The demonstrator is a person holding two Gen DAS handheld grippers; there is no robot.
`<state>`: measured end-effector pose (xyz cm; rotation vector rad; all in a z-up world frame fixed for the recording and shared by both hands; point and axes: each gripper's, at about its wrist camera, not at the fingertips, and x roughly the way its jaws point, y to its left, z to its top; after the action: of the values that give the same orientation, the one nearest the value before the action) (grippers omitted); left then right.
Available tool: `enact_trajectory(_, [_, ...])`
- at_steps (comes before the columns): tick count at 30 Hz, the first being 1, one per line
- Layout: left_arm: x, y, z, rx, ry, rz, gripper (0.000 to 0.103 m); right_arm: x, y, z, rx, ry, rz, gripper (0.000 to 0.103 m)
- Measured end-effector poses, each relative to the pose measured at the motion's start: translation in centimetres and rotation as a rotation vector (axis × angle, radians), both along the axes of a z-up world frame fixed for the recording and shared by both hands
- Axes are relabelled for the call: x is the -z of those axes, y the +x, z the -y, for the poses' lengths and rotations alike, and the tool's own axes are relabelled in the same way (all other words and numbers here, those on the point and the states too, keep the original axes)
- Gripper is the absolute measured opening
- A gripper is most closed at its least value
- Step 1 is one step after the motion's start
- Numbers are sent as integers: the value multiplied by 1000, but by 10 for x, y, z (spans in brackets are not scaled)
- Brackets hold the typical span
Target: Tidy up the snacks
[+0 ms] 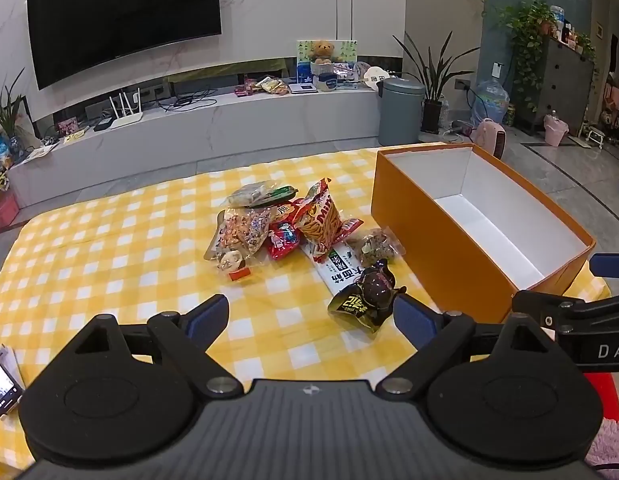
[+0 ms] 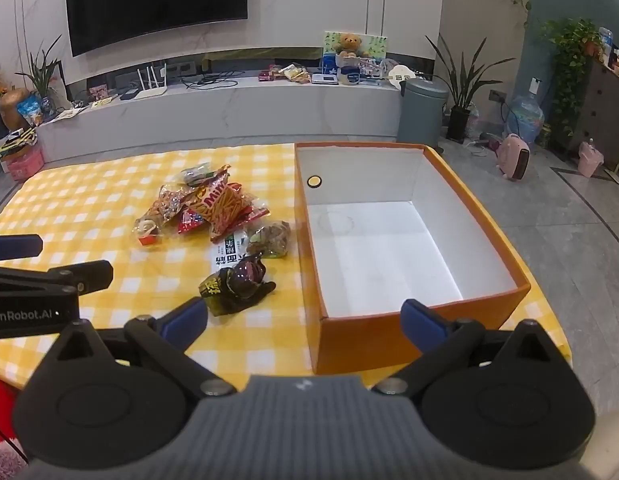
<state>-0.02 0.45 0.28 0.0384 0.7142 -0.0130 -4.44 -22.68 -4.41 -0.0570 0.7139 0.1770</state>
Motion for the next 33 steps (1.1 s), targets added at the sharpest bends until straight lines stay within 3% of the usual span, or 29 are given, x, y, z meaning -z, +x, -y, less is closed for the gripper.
enact_trajectory(33, [0, 0, -1, 2, -2, 5, 103, -2, -2, 5, -6, 12, -12, 100])
